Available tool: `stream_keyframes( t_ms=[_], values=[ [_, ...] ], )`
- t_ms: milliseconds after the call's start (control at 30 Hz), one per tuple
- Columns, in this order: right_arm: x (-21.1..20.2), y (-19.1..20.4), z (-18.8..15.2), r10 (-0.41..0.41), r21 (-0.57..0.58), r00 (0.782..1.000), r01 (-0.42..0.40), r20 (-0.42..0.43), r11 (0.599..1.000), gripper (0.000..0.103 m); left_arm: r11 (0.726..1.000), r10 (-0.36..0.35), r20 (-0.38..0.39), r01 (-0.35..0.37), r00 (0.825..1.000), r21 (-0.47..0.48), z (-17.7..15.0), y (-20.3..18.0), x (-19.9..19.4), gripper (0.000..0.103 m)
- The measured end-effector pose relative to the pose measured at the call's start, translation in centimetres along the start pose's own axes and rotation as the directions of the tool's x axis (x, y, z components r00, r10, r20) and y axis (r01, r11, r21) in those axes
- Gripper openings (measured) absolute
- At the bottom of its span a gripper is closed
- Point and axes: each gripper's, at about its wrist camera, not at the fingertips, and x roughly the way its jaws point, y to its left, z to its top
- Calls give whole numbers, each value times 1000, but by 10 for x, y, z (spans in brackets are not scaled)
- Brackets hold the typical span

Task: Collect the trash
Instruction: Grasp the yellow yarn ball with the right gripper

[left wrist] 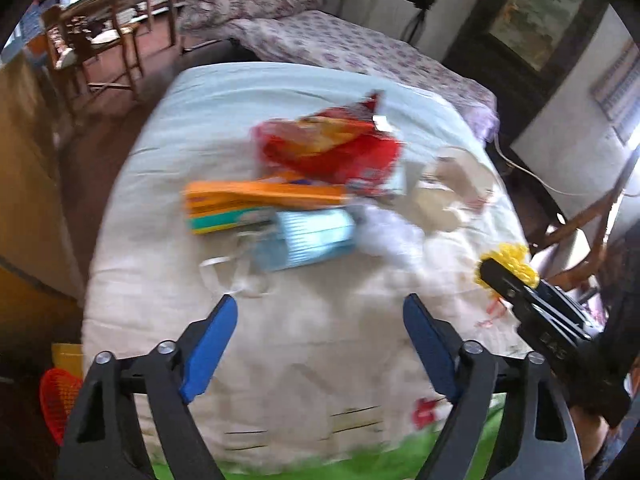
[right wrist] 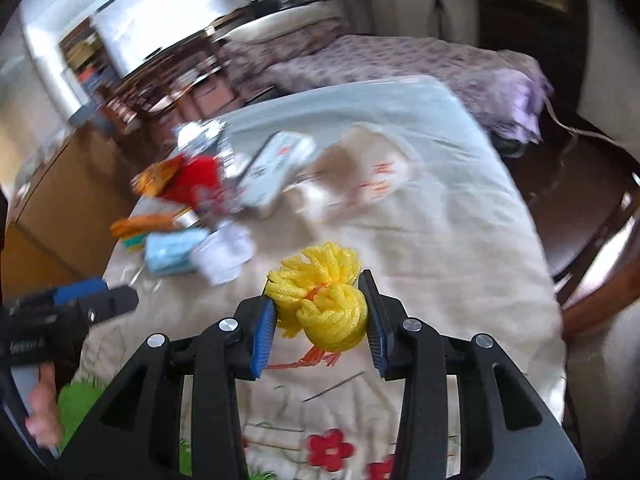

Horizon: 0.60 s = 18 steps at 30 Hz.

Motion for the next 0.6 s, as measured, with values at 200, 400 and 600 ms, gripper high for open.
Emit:
stream_keyframes(
  t_ms=[200,400,600],
  values=[
    [0,-26,7,-21,93,1000,19,19,995,40,995,5,8,-5,1000,102,12,-44,18,71],
    [0,-36,9,-30,129,999,25,37,991,40,1000,-9,-56,10,998,22,26,-42,49,54],
    [3,-34,9,-29,113,999,26,26,993,40,996,-46,-85,39,995,-81,39,-35,69,51]
  ],
)
